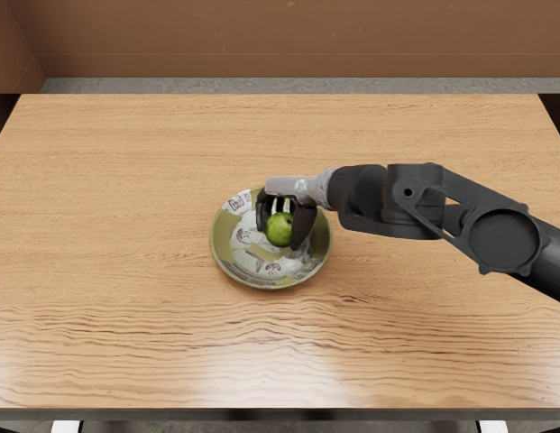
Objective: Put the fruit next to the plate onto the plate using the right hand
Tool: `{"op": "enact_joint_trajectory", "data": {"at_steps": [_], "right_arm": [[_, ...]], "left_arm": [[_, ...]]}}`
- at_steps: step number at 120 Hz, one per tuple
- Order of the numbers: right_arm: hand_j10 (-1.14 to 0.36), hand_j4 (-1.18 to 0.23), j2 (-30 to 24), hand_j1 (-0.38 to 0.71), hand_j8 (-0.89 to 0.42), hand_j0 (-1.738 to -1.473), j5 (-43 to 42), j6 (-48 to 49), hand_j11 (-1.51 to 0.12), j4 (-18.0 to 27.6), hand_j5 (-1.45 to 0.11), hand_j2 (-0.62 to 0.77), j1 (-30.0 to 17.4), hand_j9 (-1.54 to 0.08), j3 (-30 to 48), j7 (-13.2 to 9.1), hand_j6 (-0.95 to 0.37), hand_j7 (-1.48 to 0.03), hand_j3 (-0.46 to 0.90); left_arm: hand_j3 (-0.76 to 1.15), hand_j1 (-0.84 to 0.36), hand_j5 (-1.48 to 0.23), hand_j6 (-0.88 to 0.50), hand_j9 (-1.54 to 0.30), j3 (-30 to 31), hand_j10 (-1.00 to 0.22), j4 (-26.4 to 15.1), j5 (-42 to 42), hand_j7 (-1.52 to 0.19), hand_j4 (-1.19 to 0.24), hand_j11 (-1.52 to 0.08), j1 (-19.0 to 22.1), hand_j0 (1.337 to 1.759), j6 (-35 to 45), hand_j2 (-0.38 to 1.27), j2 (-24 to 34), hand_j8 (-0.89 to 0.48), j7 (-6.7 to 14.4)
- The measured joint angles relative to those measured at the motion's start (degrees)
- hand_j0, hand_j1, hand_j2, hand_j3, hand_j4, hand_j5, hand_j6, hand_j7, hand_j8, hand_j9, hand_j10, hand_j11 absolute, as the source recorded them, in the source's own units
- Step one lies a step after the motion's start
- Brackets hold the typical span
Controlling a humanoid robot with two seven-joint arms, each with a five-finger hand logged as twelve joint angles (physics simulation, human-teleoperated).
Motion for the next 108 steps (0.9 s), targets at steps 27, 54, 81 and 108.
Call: {"op": "enact_joint_trajectory", "data": {"at_steps": [27, 54, 81, 108], "right_arm": [[-0.18, -0.21, 0.9, -0.15, -0.13, -1.656, 0.5, -0.1, -0.31, -0.4, -0.31, 0.01, 0.1, -0.31, 0.5, 0.0, -0.15, -0.29, 0.00], [-0.06, -0.07, -3.4, -0.28, -0.05, -1.657, 8.0, 4.7, -0.10, 0.6, -0.10, 0.01, 0.2, -0.10, 3.6, 0.0, -0.05, -0.10, 0.00], [-0.02, -0.02, -9.0, -0.33, -0.02, -1.658, 15.7, 9.6, -0.03, 0.9, -0.03, 0.00, 0.2, -0.03, 8.3, 0.0, -0.02, -0.03, 0.00], [-0.01, -0.01, -14.5, -0.34, -0.01, -1.658, 22.0, 10.2, -0.01, 0.9, -0.01, 0.00, -1.2, -0.01, 15.2, 0.0, -0.01, -0.01, 0.00]], "left_arm": [[0.00, 0.33, -0.03, -0.02, -0.03, 0.0, -0.02, 0.0, 0.0, -0.03, -0.02, -0.03, 0.0, 1.658, 0.0, 0.00, 0.0, -0.02, 0.0], [0.00, 0.33, -0.03, -0.02, -0.03, 0.0, -0.02, 0.0, 0.0, -0.03, -0.02, -0.03, 0.0, 1.658, 0.0, 0.00, 0.0, -0.02, 0.0], [0.00, 0.33, -0.03, -0.02, -0.03, 0.0, -0.02, 0.0, 0.0, -0.03, -0.02, -0.03, 0.0, 1.658, 0.0, 0.00, 0.0, -0.02, 0.0], [0.00, 0.33, -0.03, -0.02, -0.03, 0.0, -0.02, 0.0, 0.0, -0.03, -0.02, -0.03, 0.0, 1.658, 0.0, 0.00, 0.0, -0.02, 0.0]]}}
